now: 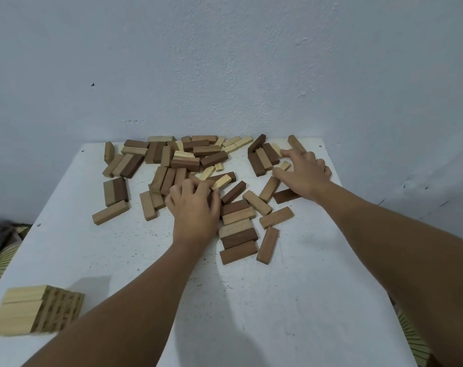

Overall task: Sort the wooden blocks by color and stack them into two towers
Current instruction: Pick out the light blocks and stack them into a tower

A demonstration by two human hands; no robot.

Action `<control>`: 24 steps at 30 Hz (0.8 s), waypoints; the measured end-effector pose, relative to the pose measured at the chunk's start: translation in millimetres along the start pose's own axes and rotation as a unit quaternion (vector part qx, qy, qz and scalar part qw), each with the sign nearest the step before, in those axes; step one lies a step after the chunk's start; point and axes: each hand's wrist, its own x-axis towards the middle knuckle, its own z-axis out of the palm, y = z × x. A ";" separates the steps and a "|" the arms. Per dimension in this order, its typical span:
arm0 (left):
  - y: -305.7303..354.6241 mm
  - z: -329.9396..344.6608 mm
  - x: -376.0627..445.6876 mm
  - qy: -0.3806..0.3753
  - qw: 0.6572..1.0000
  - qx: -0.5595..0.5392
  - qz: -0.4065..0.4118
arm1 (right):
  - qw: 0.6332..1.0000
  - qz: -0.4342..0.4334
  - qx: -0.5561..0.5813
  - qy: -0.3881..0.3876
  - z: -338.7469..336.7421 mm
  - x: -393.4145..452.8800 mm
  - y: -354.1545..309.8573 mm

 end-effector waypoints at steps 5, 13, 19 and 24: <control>-0.9 1.8 0.2 0.004 1.000 0.006 -0.002 | 0.993 -0.078 0.080 0.033 -2.2 -11.2 23.3; -0.5 0.7 0.1 0.007 1.000 0.002 -0.006 | 0.988 -0.131 0.078 -0.019 -17.4 -17.7 28.4; -1.7 1.2 0.3 0.006 1.000 0.000 -0.003 | 0.986 -0.152 0.019 -0.070 -30.8 -15.5 21.4; -2.3 2.0 0.1 0.009 1.000 0.002 -0.004 | 0.982 -0.147 -0.116 -0.018 -37.7 -9.0 13.4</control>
